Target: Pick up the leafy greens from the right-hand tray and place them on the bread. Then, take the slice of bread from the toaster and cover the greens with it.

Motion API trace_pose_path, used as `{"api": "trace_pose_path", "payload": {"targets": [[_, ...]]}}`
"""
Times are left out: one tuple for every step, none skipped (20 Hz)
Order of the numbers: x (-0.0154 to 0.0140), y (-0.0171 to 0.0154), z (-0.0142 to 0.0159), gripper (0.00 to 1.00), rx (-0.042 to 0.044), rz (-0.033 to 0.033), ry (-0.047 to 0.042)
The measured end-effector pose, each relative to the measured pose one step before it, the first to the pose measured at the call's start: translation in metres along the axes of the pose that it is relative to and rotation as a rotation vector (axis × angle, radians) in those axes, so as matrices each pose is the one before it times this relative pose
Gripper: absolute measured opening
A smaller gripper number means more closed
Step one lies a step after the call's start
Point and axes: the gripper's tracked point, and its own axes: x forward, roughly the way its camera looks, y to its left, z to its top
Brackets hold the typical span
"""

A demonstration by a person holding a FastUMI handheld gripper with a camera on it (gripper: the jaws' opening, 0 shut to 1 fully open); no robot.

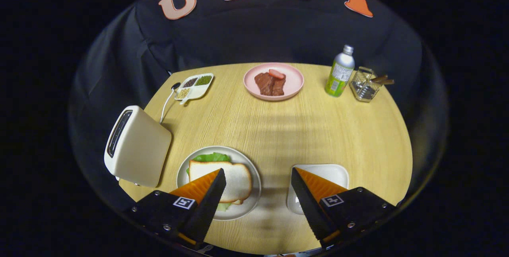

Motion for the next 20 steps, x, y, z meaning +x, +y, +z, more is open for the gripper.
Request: {"api": "trace_pose_path", "payload": {"targets": [[-0.01387, -0.00383, 0.00943, 0.99, 0.00073, -0.01004, -0.03695], [-0.01436, -0.00304, 0.01008, 0.99, -0.00277, -0.00657, -0.035], [-0.01613, -0.0045, 0.01009, 0.99, -0.00182, -0.009, -0.036], [-0.01498, -0.00392, 0.01177, 0.99, 0.00168, -0.00717, -0.04033], [-0.01549, -0.0039, 0.0124, 0.99, 0.00914, -0.00936, -0.04224], [-0.0149, -0.00465, 0.01414, 0.99, 0.01206, -0.01036, -0.04254], [-0.0144, -0.00647, 0.01298, 0.99, 0.01352, -0.0162, -0.04528], [-0.01508, -0.00796, 0.01266, 0.99, 0.01181, -0.02156, -0.04117], [-0.0132, -0.00829, 0.0133, 0.99, 0.00474, -0.02108, -0.04506], [-0.01222, -0.00824, 0.01251, 0.99, 0.0028, -0.02076, -0.04254], [-0.01206, -0.00712, 0.01197, 0.99, 0.00244, -0.01446, -0.03876], [-0.01202, -0.00652, 0.01133, 0.99, 0.0031, -0.01353, -0.03654], [-0.01157, -0.00556, 0.00885, 0.99, 0.00393, -0.0142, -0.03325], [-0.00961, -0.00777, 0.00881, 0.99, -0.00051, -0.01725, -0.03578], [-0.00589, -0.00678, 0.00629, 0.99, -0.0049, -0.02028, -0.02919], [-0.00547, -0.00573, 0.00594, 0.99, -0.00273, -0.01696, -0.02931], [-0.00692, -0.00513, 0.00567, 0.99, 0.00088, -0.01208, -0.02611], [-0.00666, -0.00526, 0.00564, 0.99, 0.00191, -0.00822, -0.02338], [-0.00763, -0.00755, 0.00573, 0.99, 0.00289, -0.01037, -0.02421], [-0.00564, -0.00739, 0.00361, 0.99, 0.00023, -0.01168, -0.02298]]}}
